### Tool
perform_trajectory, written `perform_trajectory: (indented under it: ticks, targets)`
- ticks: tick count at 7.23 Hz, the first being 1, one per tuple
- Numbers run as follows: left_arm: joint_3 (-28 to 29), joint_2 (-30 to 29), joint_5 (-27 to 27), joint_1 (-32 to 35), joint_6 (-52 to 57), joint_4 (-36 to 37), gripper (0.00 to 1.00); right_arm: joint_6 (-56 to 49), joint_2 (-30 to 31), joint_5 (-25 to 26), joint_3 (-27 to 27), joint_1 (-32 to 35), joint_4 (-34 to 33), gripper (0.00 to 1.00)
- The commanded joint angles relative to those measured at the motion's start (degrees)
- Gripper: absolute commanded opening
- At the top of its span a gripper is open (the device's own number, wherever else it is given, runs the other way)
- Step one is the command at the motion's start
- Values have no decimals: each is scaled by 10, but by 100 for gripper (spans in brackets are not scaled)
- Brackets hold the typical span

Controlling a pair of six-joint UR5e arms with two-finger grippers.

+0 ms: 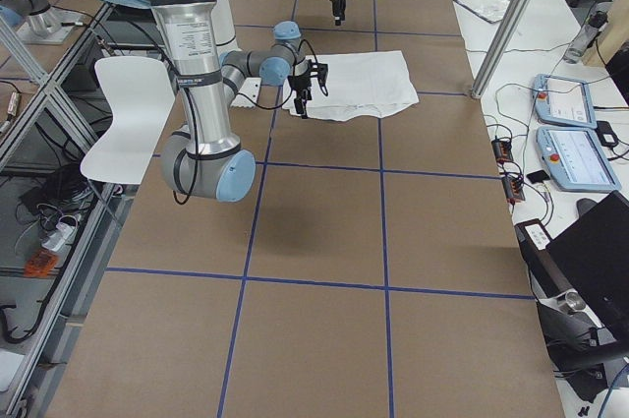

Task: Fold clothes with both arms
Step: 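Move both grippers down beside the folded shirt's near corners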

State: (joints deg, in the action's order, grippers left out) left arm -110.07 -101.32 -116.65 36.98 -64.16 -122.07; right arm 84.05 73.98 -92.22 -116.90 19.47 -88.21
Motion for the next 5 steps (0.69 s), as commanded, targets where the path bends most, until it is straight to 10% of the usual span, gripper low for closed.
perform_trajectory:
  ticks: [1,5]
  targets:
    - [-48,31,93,-119,-124,0,100,47,37,13,-3,-11,63,100]
    - [-38,22,224,-266,-309,6,97,46,39,16,0,-14,66,100]
